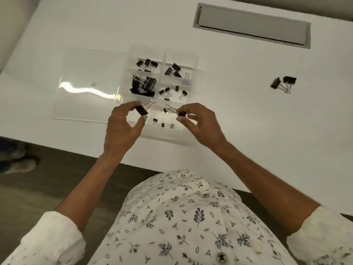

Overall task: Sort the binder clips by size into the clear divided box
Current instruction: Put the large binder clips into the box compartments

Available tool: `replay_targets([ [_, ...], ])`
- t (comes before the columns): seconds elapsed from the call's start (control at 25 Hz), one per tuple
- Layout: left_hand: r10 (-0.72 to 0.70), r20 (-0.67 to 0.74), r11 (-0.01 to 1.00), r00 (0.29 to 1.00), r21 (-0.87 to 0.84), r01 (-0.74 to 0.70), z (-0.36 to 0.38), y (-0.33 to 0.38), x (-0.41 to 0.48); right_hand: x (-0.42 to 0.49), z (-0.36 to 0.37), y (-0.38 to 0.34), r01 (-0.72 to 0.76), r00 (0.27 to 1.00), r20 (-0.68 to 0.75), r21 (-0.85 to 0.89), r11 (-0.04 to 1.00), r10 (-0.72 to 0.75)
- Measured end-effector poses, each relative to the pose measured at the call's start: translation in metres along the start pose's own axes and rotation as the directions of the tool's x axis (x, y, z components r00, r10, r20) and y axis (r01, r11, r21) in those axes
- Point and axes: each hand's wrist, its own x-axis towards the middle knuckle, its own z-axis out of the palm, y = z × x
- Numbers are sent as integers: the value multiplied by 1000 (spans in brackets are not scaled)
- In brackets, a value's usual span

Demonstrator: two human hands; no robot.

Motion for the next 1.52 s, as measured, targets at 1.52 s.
replay_targets([
  [1.52,448,600,822,663,16,-570,255,156,86,-13,-256,179,-391,906,-371,-558,731,202],
])
